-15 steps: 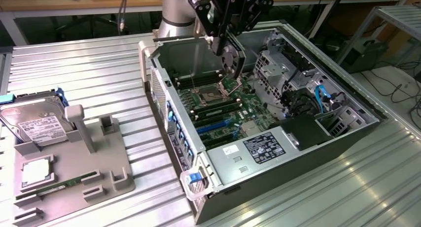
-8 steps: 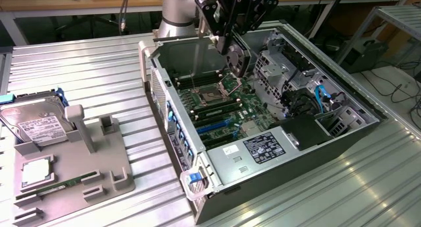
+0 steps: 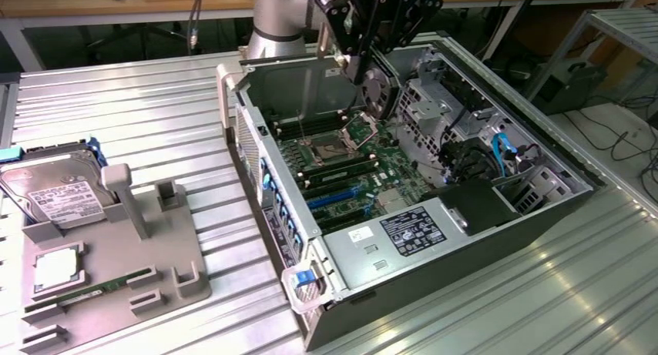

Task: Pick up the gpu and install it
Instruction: 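Pick up the gpu and move the gpu toward the slot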

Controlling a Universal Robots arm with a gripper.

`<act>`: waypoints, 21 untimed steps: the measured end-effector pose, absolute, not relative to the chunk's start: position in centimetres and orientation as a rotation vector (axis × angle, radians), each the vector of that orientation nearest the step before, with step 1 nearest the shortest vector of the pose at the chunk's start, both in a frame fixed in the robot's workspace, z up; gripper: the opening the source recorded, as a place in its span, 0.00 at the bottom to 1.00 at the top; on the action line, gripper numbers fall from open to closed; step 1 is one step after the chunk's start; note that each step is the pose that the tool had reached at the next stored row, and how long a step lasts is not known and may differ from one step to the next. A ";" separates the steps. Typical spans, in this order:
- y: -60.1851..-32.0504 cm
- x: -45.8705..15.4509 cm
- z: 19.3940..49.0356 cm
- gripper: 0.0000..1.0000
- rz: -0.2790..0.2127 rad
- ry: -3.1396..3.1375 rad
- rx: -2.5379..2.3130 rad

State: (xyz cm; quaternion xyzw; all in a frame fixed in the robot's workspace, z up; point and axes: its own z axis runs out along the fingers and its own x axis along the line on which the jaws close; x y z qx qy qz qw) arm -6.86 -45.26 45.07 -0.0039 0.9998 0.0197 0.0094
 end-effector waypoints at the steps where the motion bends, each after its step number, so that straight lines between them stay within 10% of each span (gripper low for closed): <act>1: -45.3 -6.7 45.1 0.27 0.062 3.122 -0.012; 21: -45.3 -2.3 44.8 0.27 0.062 3.117 -0.013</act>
